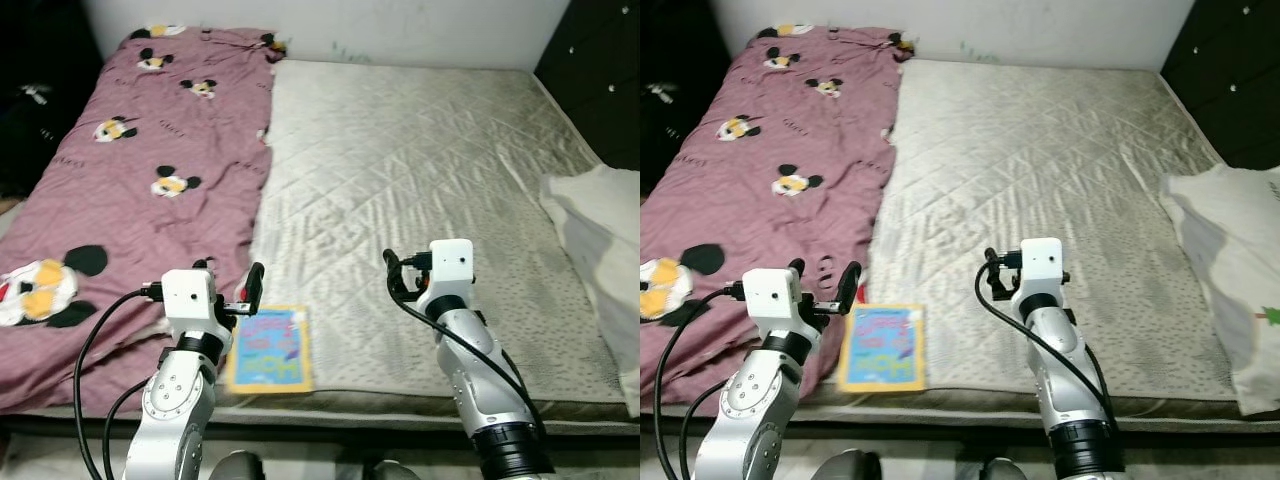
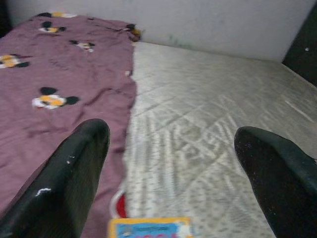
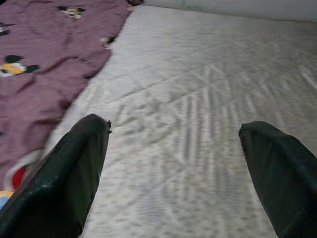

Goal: Clean up the room

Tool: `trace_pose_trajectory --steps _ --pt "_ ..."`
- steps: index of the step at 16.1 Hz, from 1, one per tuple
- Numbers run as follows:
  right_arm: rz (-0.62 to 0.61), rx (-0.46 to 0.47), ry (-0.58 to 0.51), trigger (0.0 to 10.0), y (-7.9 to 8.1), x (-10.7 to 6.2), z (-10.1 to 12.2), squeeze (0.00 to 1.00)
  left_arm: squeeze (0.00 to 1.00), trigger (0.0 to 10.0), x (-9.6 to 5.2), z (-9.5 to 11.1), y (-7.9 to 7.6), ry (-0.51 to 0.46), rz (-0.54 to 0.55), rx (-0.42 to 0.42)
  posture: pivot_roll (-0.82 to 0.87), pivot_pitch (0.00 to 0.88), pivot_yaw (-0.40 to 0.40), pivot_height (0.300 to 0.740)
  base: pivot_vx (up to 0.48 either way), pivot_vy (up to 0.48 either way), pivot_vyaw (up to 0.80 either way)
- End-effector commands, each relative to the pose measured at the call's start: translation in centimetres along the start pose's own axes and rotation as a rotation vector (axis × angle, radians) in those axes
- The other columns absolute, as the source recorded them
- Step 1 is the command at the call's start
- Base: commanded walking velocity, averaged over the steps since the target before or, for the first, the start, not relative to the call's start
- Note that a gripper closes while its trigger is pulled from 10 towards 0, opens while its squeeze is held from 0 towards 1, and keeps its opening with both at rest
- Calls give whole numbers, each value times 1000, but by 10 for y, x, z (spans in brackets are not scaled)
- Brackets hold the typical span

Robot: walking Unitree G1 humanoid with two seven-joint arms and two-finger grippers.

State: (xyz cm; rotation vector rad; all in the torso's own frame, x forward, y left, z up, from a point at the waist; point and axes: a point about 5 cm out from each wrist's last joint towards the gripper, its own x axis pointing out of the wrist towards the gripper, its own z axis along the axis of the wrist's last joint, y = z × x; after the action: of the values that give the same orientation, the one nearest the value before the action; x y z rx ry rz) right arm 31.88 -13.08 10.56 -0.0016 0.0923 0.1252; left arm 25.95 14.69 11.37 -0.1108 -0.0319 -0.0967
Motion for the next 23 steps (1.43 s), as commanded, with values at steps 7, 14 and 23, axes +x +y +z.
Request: trace_pose_trajectory --steps 7,14,23 --pt "29 -22 -16 10000 3 7 6 0 0 10000 0 3 7 -22 45 3 -29 171 -51 740 0 461 0" --pt "12 25 27 10000 0 2 -5 0 0 10000 0 -2 8 29 114 -40 -33 171 -47 740 0 0 -192" --pt "8 4 21 10000 -1 4 -3 0 0 10000 0 2 9 -3 76 -37 -27 162 -47 740 0 0 -316"
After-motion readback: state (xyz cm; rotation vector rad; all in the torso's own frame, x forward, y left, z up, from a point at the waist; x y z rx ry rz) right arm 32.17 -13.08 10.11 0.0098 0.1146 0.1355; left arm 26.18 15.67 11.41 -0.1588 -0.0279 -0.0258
